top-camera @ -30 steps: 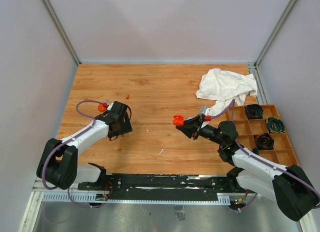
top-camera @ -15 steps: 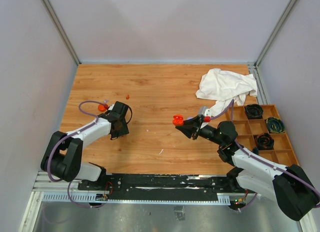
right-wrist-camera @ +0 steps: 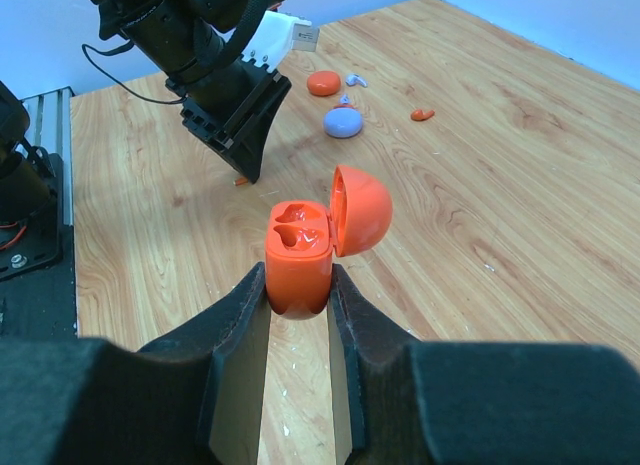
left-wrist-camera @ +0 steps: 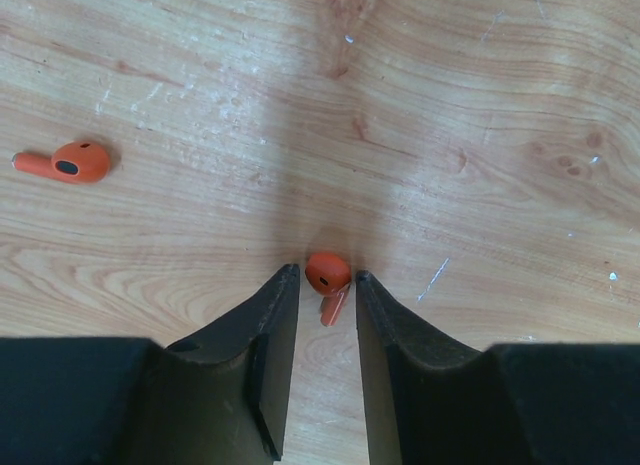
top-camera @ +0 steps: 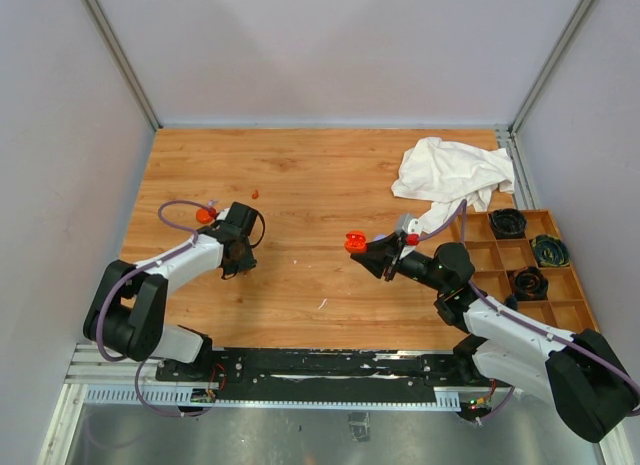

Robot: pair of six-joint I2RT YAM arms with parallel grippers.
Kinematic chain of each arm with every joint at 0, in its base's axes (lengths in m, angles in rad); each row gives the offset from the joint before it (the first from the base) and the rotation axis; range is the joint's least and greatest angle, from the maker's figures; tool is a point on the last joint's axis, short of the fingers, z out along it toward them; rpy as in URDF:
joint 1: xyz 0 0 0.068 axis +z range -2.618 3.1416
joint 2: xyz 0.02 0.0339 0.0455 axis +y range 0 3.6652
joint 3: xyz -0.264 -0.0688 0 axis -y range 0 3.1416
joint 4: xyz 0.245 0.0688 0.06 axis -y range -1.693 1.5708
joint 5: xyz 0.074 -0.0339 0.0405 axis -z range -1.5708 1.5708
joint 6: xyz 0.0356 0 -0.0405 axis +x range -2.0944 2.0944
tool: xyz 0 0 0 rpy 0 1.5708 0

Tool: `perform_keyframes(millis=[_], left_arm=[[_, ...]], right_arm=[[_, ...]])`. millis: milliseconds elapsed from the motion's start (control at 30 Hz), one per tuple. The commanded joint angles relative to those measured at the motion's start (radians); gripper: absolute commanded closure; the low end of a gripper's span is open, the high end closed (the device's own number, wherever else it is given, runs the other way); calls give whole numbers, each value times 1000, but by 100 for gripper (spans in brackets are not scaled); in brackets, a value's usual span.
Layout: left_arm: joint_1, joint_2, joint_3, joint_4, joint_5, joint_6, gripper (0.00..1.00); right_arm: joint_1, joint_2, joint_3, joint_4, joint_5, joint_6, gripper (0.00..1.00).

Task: Insert the wireless bluetooth earbuds into the charging case
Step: Pick up the earbud from the center of the board.

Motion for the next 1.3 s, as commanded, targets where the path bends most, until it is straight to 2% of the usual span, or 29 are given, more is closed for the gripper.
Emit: perform_keyframes(millis=[0,333,700,833,1000,1267], left_arm=[[8,39,-4,19,14,-1,67],[7,9,-5,53,74,23,77],[-8,-207,-38,191,214,9,79],[-63,-293,-44,254,223,-8,79],[-141,-388,-87,407,238,-64,79],[-310,-440,-104,610,169,-83,80]], right_arm=[[19,-11,8,6,7,-19,92],[19,-15,10,-5,7,-27,92],[22,4,0,21,12,-31,92],[24,3,-12,44,25,-35,92],[29,5,-37,88,58,-39,92],[36,4,-54,109,91,-46,93]])
